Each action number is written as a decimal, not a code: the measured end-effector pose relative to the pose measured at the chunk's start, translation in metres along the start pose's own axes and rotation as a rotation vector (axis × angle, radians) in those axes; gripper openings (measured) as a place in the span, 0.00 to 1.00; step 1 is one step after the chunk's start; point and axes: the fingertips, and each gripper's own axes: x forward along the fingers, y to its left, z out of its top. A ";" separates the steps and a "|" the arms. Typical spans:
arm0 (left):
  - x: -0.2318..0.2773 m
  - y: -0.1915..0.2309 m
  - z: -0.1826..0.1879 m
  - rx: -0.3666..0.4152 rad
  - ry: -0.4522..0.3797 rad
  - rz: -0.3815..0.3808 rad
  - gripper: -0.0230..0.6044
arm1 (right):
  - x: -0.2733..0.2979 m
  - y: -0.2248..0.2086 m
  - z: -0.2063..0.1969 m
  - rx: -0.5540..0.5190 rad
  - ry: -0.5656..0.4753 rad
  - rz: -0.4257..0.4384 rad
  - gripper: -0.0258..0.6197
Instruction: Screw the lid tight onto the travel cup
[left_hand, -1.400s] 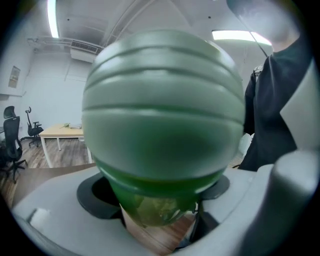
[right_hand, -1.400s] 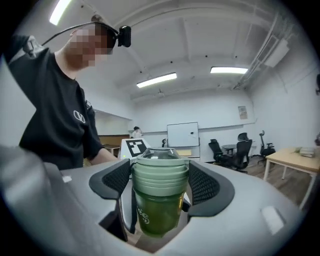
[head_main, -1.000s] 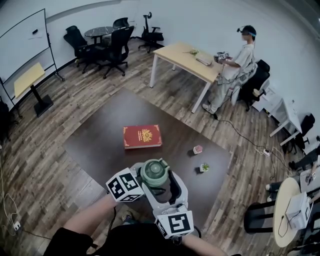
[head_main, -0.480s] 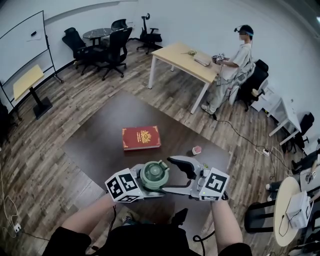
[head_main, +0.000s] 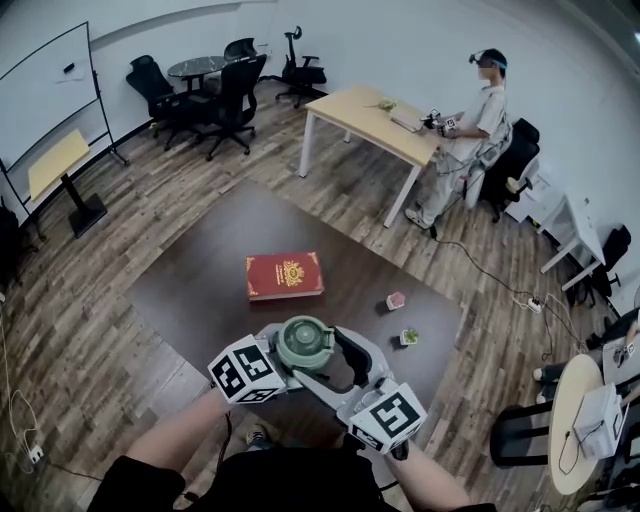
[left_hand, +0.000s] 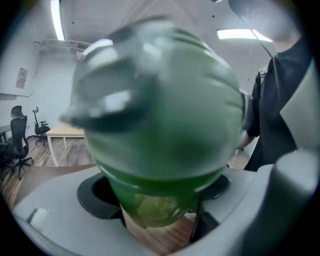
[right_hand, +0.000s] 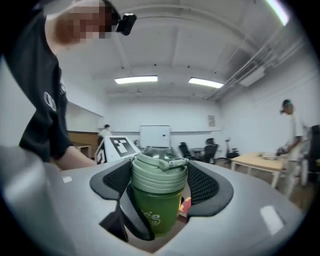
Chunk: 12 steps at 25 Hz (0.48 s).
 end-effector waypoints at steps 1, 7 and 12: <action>0.001 0.001 0.000 0.005 0.002 0.007 0.69 | 0.000 0.001 -0.001 0.003 0.003 -0.135 0.61; 0.008 -0.004 -0.002 0.006 -0.003 -0.008 0.68 | -0.006 0.001 -0.008 0.042 0.023 -0.476 0.61; 0.000 -0.006 0.003 -0.007 -0.023 -0.021 0.69 | -0.010 0.008 0.004 0.064 -0.038 -0.097 0.62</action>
